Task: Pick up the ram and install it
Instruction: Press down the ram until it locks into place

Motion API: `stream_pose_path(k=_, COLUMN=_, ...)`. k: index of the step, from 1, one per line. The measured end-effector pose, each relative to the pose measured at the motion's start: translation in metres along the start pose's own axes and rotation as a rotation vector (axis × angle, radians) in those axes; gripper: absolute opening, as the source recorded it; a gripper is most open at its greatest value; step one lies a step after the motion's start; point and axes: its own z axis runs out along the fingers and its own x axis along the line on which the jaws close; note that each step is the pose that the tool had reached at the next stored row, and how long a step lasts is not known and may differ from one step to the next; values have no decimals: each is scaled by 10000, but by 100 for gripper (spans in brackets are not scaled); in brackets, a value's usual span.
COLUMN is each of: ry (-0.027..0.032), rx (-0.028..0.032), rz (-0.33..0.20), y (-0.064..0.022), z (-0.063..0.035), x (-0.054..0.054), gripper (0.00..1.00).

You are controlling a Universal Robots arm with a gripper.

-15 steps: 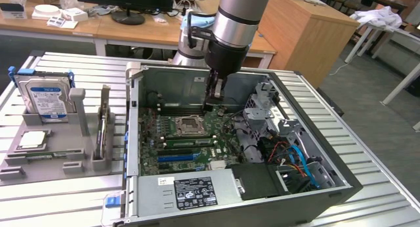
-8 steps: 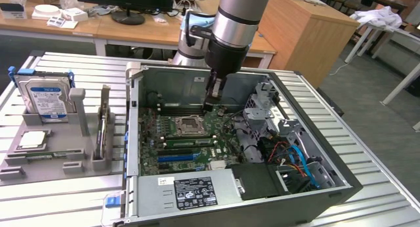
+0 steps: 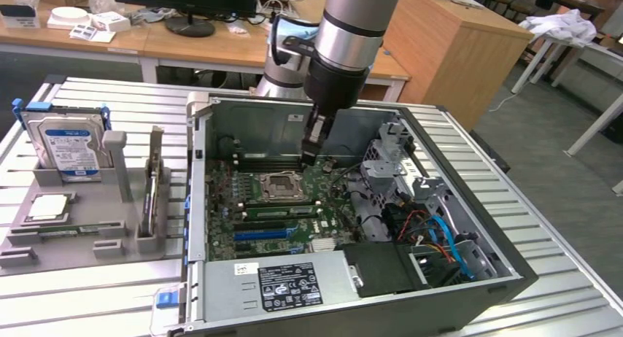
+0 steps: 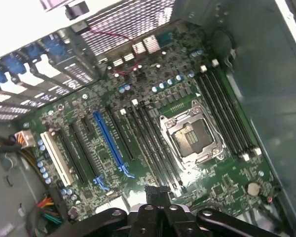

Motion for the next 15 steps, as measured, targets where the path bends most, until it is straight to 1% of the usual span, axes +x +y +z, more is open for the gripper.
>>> stream_pose_path(k=15, ry=-79, rx=45, rz=2297, y=0, z=0, x=0, gripper=11)
